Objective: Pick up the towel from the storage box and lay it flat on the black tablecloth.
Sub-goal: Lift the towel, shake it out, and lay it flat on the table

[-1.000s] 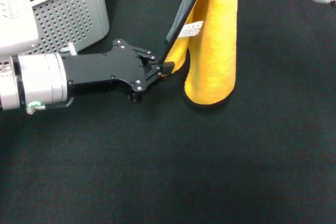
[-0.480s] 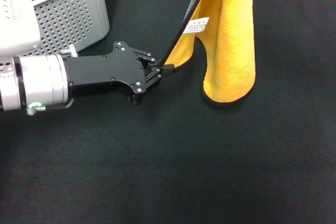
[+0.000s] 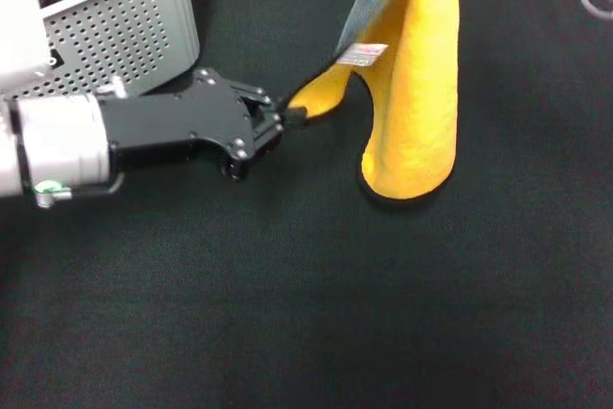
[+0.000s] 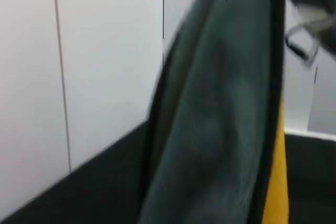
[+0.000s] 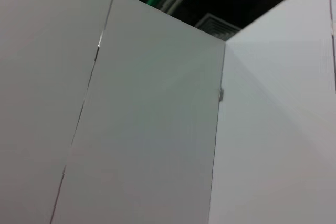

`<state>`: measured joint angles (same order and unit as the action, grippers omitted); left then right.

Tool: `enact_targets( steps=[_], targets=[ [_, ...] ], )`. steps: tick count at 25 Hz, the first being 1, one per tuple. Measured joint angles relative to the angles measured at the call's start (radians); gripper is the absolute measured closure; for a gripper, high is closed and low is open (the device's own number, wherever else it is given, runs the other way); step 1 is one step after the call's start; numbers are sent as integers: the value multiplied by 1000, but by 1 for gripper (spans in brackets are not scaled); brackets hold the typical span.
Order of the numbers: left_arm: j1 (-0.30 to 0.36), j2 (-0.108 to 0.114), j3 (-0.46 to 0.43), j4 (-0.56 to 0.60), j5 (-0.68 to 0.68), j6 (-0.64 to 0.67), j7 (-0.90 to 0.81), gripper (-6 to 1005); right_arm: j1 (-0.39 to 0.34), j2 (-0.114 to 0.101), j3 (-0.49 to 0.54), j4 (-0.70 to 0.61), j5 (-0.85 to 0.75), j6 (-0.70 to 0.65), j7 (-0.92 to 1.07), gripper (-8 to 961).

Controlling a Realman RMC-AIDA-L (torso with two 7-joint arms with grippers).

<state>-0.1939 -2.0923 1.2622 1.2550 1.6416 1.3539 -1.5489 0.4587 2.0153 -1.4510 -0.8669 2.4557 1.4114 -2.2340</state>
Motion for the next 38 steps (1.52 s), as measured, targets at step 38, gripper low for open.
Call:
enact_targets(
  steps=[38],
  targets=[
    [-24, 204, -517, 235, -32, 673, -325, 970, -236, -6, 131, -93, -325, 258, 736, 903]
  ],
)
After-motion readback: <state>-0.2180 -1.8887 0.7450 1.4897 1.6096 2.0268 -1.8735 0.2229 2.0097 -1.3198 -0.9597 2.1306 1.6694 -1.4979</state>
